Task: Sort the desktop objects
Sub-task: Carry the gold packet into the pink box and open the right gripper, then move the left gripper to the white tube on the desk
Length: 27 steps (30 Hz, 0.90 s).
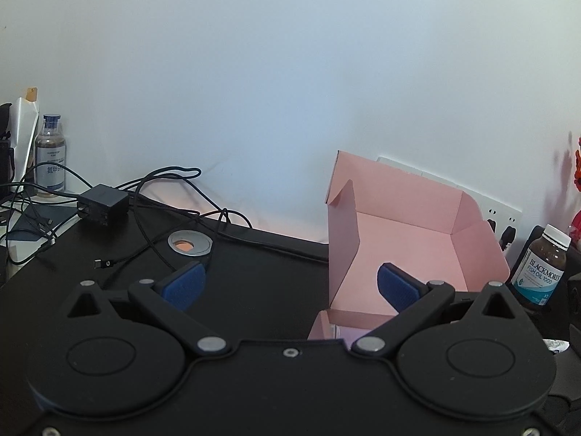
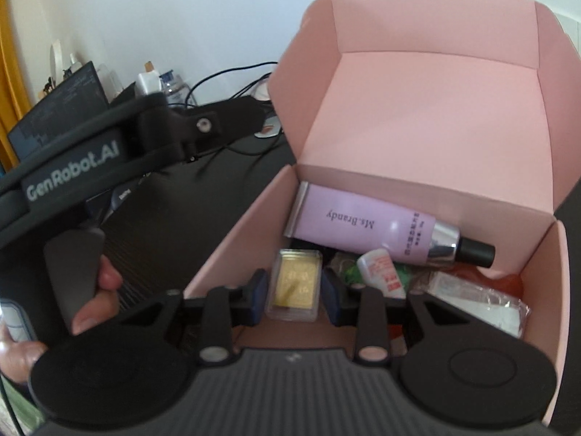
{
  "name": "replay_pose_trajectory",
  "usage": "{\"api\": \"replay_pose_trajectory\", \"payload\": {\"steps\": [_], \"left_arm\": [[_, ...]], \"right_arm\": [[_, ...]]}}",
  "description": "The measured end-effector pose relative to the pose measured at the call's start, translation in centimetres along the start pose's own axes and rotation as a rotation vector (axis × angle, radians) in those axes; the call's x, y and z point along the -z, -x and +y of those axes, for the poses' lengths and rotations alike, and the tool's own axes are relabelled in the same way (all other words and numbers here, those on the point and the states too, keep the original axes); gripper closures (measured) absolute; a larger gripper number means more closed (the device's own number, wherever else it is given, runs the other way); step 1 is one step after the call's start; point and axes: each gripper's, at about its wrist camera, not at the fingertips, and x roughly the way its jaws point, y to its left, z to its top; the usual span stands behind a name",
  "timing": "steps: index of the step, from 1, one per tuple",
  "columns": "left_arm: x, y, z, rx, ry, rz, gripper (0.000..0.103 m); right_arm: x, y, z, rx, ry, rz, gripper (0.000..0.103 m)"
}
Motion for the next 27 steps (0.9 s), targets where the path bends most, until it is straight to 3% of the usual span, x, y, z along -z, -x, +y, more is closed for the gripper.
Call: {"api": "replay_pose_trajectory", "payload": {"steps": [9,13,16,18,22,27], "left_arm": [[0.0,-0.1,0.0,-0.006,-0.005,0.001,0.000],[-0.1,0.0,0.5,0.001,0.028,-0.001,0.000],[-0.2,0.0,1.1,0.010,0.067,-0.001,0.000],[-0.3,0.1,1.4,0.013,0.087,-0.003,0.000],[-0.4,0.2,1.5,0.013,0.098,-0.017,0.000],[-0.1,0.2,1.1,0.016,0.077,-0.022,0.000]], "right_arm": [[0.0,-0.7,-0.1,0.000,-0.019,-0.005,0.071],[-0.5,0.2,-0.6,-0.047,-0.077,-0.022,0.069],[-0.8,1.4,-1.4,-0.086,-0.134,-0.056,0.056],[-1.2,2.1,-1.1,-0.104,-0.143,-0.093,0.039],[-1.2,4.8,-0.8,-0.114,-0.135,-0.163,0.027],[0.3,9.1,-0.3,-0.021,-0.085,-0.262,0.011]]}}
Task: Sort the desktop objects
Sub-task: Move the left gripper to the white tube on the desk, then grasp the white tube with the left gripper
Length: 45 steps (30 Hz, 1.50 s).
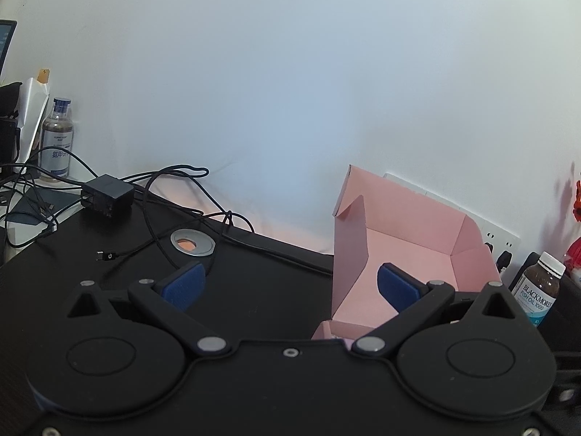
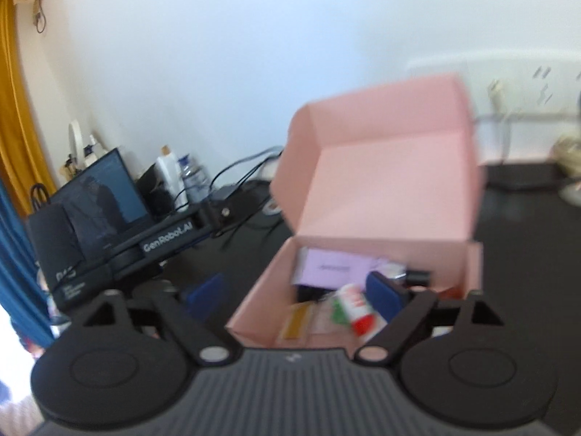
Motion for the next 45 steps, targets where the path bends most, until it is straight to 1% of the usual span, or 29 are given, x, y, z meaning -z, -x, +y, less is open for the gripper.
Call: {"api": "replay_pose_trajectory", "payload": {"steps": [1,3,6,8,9,11,14,16,18,22,25,27,30,34,35,37,39,42,45], "left_arm": [[0.1,0.0,-0.1,0.001,-0.008,-0.001,0.000],[0.2,0.1,-0.4,0.001,-0.032,-0.011,0.000],[0.6,0.4,-1.0,-0.004,-0.082,-0.036,0.000],[0.9,0.6,-1.6,-0.004,-0.126,-0.054,0.000],[1.0,0.8,-1.9,-0.002,-0.147,-0.059,0.000],[1.3,1.1,-2.6,0.005,-0.181,-0.059,0.000],[1.7,1.7,-3.8,0.025,-0.224,-0.046,0.000],[1.9,2.1,-5.0,0.042,-0.242,-0.035,0.000],[2.0,2.8,-6.4,0.062,-0.246,-0.022,0.000],[2.4,4.6,-10.0,0.130,-0.244,0.007,0.000],[3.1,4.9,-14.3,0.215,-0.294,0.061,0.000],[3.9,4.7,-17.9,0.269,-0.353,0.074,0.000],[5.5,3.6,-23.4,0.344,-0.457,0.081,0.000],[9.5,0.0,-30.1,0.388,-0.669,0.077,0.000],[10.5,-0.9,-31.0,0.416,-0.715,0.077,0.000],[12.3,-2.6,-32.8,0.472,-0.805,0.076,0.006],[14.0,-4.3,-34.5,0.525,-0.888,0.084,0.008],[14.7,-6.4,-36.0,0.607,-0.926,0.145,0.008],[14.9,-7.9,-36.7,0.718,-0.934,0.206,0.008]], "right_arm": [[0.3,1.1,-0.1,0.027,0.019,-0.028,0.009],[0.8,2.6,-0.1,0.086,0.035,-0.080,0.001],[1.8,5.0,-1.5,0.195,0.025,-0.147,0.001],[2.6,6.7,-3.2,0.264,-0.006,-0.172,0.001],[3.0,7.3,-4.1,0.288,-0.027,-0.170,0.001],[3.8,8.0,-5.7,0.336,-0.047,-0.133,0.001],[4.9,8.4,-7.5,0.409,-0.006,-0.051,0.001],[5.7,9.1,-8.5,0.448,0.010,-0.033,0.001],[6.5,10.2,-9.7,0.468,0.000,-0.037,0.001],[7.5,12.1,-11.9,0.518,0.020,-0.021,0.001],[8.1,13.2,-13.3,0.571,0.040,0.002,0.001],[8.5,14.0,-14.0,0.578,0.042,0.002,0.001],[9.2,15.6,-15.0,0.517,0.000,-0.017,0.001],[10.0,17.2,-15.2,0.512,-0.032,-0.037,0.001],[10.2,17.6,-15.3,0.508,-0.043,-0.051,0.001],[10.6,18.4,-15.3,0.501,-0.060,-0.094,0.001],[10.8,18.8,-15.3,0.493,-0.057,-0.124,0.001],[11.0,19.0,-15.3,0.471,-0.046,-0.140,0.001],[10.9,18.9,-15.3,0.452,-0.030,-0.143,0.001]]}}
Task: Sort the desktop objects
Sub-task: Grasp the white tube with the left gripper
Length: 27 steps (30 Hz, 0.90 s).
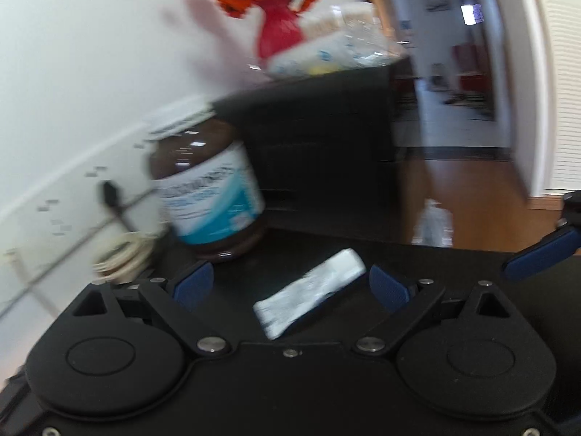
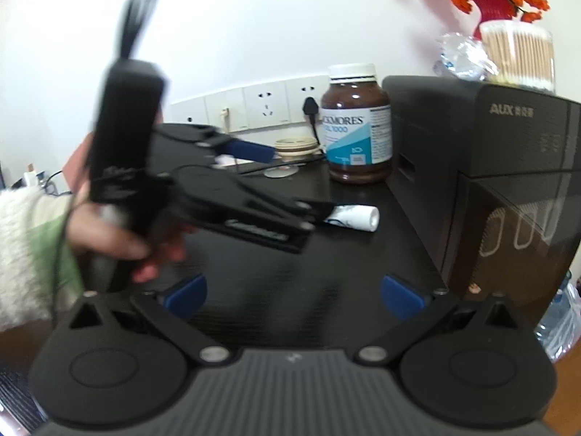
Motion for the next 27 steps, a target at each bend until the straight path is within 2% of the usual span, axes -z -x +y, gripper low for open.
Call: {"api": "replay_pose_trajectory", "payload": {"steps": [4,7,11,13,14,15,17,23,27], "left_arm": [[-0.2,-1.7,-0.8,0.044,-0.081,0.016,0.008],[-0.3,-3.6,-0.8,0.070,-0.044,0.068,0.008],[-0.2,-5.5,-1.2,0.043,-0.041,0.091,0.008],[-0.3,-5.9,-1.0,0.051,-0.021,0.096,0.015],[-0.5,-6.1,-0.6,0.058,0.000,0.106,0.025],[-0.6,-6.3,-0.2,0.065,0.021,0.117,0.040],[-0.6,-6.1,0.3,0.073,0.044,0.130,0.057],[0.6,-4.4,0.9,0.053,0.066,0.148,0.058],[1.6,-2.2,1.0,-0.007,0.120,0.180,0.058]], "right_arm": [[0.0,0.0,-0.4,-0.032,-0.014,-0.004,0.001],[0.0,0.2,-1.1,-0.047,-0.056,-0.010,0.001],[0.0,0.2,-1.9,-0.064,-0.115,-0.006,0.001],[0.0,0.1,-2.2,-0.064,-0.141,-0.002,0.001],[0.0,0.2,-2.3,-0.061,-0.151,-0.003,0.001],[0.0,0.3,-2.3,-0.056,-0.157,-0.008,0.001],[0.1,0.3,-2.3,-0.062,-0.154,-0.012,0.001],[0.1,0.2,-2.2,-0.065,-0.162,-0.003,0.001],[0.1,0.1,-2.4,-0.071,-0.178,0.001,0.001]]}}
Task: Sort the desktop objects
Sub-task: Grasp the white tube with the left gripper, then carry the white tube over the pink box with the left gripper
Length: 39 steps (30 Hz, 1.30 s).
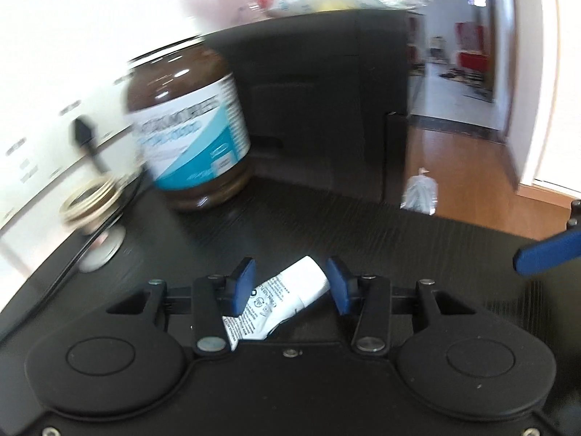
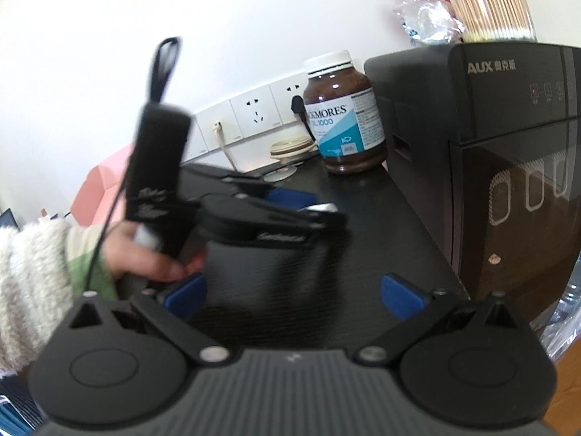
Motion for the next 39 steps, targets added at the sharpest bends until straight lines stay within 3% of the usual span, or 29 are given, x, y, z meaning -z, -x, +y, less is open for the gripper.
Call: {"api": "replay_pose_trajectory", "payload": {"steps": [3,5,7,8,10,15,20,22,25,28,32,35,36,39], "left_arm": [[1.2,1.9,0.5,-0.015,0.079,0.026,0.058],[2.1,3.1,1.3,-0.017,0.185,0.052,0.056],[2.8,4.3,2.2,-0.030,0.294,0.067,0.046],[3.0,4.7,2.6,-0.038,0.328,0.076,0.033],[3.4,5.5,3.3,-0.043,0.367,0.075,0.033],[4.4,7.8,3.3,-0.056,0.278,0.042,0.036],[6.5,10.3,0.8,-0.074,0.054,-0.032,0.034],[7.0,10.5,0.4,-0.063,0.016,-0.034,0.034],[7.7,9.7,1.0,-0.029,0.022,-0.006,0.039],[7.8,9.7,1.5,-0.030,0.093,-0.003,0.041],[7.7,9.4,1.6,-0.128,0.361,0.008,0.037],[7.3,9.4,0.0,-0.192,0.384,0.006,0.040],[7.2,9.6,-0.5,-0.194,0.376,0.003,0.049],[7.2,10.2,-1.4,-0.159,0.339,0.002,0.060]], "right_arm": [[0.0,0.0,0.1,0.001,-0.005,-0.004,0.001],[0.1,0.1,0.1,0.002,-0.006,-0.010,0.001],[0.1,0.1,0.1,-0.003,-0.006,-0.014,0.001],[0.1,0.2,0.1,-0.006,-0.007,-0.014,0.001],[0.1,0.1,0.1,-0.006,-0.010,-0.012,0.001],[0.1,0.2,0.2,0.001,-0.011,-0.017,0.001],[0.1,0.1,0.2,-0.002,-0.003,-0.016,0.001],[0.0,0.1,0.2,-0.002,-0.002,-0.015,0.001],[0.0,0.1,0.2,0.004,-0.003,-0.014,0.001],[0.1,0.2,0.2,0.009,-0.005,-0.019,0.001],[0.1,0.1,0.1,-0.003,-0.009,-0.014,0.001],[0.0,-0.1,-0.2,-0.001,-0.031,-0.003,0.001],[0.0,0.0,-0.3,-0.001,-0.037,-0.004,0.001],[0.1,0.1,-0.4,0.000,-0.045,-0.014,0.001]]}}
